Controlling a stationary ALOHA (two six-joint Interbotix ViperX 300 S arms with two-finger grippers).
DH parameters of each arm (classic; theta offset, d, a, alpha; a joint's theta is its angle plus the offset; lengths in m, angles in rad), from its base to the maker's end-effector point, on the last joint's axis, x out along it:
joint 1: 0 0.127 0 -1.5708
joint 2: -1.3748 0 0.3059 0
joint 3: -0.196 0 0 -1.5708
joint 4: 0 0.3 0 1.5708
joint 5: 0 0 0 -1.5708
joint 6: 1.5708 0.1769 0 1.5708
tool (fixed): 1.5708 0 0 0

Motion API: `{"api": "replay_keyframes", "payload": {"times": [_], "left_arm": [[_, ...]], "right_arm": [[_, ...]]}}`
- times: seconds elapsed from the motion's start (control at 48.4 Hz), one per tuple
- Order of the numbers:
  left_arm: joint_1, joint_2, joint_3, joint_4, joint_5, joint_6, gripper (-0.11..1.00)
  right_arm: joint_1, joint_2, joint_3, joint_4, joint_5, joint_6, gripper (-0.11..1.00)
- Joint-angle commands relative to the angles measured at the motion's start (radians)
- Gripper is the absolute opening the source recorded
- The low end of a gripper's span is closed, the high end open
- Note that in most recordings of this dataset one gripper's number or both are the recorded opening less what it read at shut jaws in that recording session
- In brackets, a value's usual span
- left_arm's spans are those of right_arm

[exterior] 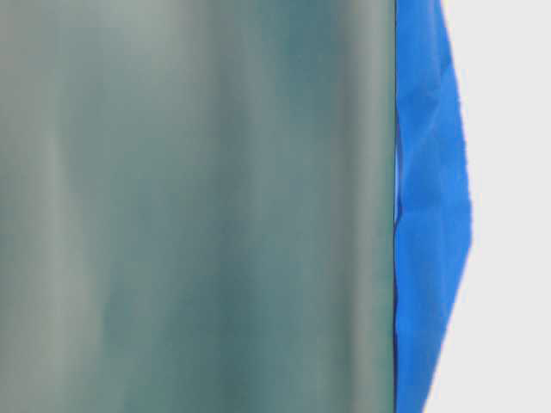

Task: Fold the yellow towel.
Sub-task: 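Lift the strip and rotate it, right gripper moving to the far side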

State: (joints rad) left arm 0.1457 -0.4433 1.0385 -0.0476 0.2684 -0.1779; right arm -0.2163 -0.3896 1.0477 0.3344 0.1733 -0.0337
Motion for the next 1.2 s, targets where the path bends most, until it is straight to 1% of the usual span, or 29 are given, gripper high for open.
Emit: {"api": "replay_keyframes", "payload": {"times": [0.0,0.124,0.268,0.392,0.516,0.681,0.784,0.846,0.991,1.177], "left_arm": [[0.003,-0.084,-0.012,0.003,0.015,-0.002,0.04],[0.003,-0.164,0.009,0.002,0.021,-0.006,0.04],[-0.011,-0.190,0.038,-0.005,0.015,-0.029,0.04],[-0.025,-0.187,0.041,-0.005,-0.002,-0.052,0.04],[-0.054,-0.190,0.041,-0.005,-0.029,-0.066,0.04],[-0.140,-0.183,0.041,-0.005,-0.133,-0.107,0.04],[-0.206,-0.163,0.034,-0.005,-0.209,-0.114,0.04],[-0.236,-0.144,0.029,-0.005,-0.245,-0.115,0.04],[-0.295,-0.069,-0.003,-0.006,-0.325,-0.115,0.04],[-0.336,0.063,-0.084,-0.006,-0.390,-0.115,0.04]], "right_arm": [[-0.006,-0.069,-0.034,-0.015,0.040,-0.002,0.02],[-0.008,-0.130,-0.054,-0.028,0.091,0.000,0.02],[-0.011,-0.143,-0.055,-0.035,0.100,0.002,0.02],[-0.009,-0.118,-0.066,-0.035,0.074,0.002,0.02],[-0.025,-0.084,-0.083,-0.049,0.026,0.002,0.02],[-0.109,-0.014,-0.127,-0.063,-0.048,0.000,0.02],[-0.176,0.038,-0.169,-0.087,-0.071,0.000,0.02],[-0.212,0.066,-0.195,-0.092,-0.077,0.000,0.02],[-0.275,0.123,-0.250,-0.103,-0.084,-0.002,0.02],[-0.339,0.170,-0.299,-0.114,-0.109,-0.002,0.02]]}}
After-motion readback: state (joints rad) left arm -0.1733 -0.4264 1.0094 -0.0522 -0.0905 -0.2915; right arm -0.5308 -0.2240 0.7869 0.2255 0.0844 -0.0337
